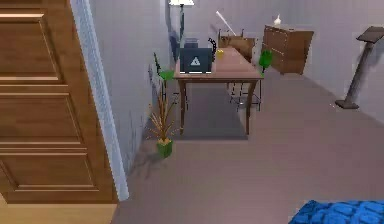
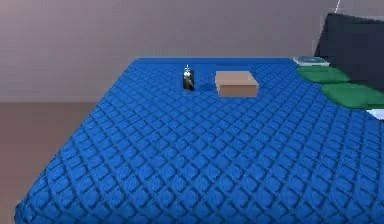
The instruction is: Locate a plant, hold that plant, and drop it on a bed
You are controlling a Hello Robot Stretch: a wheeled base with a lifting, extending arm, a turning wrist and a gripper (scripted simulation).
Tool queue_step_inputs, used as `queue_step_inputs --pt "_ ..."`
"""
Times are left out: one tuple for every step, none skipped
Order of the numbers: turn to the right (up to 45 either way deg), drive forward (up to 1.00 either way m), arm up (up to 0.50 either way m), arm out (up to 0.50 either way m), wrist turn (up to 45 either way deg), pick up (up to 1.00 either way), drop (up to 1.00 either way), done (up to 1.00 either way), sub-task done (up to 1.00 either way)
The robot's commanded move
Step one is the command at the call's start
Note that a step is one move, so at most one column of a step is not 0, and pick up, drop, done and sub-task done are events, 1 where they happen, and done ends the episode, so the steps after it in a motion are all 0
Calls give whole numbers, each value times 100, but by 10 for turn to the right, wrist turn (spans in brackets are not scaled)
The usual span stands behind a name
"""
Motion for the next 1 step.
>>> queue_step_inputs --pt "-450 0 0 0 0 0 0 0 0"
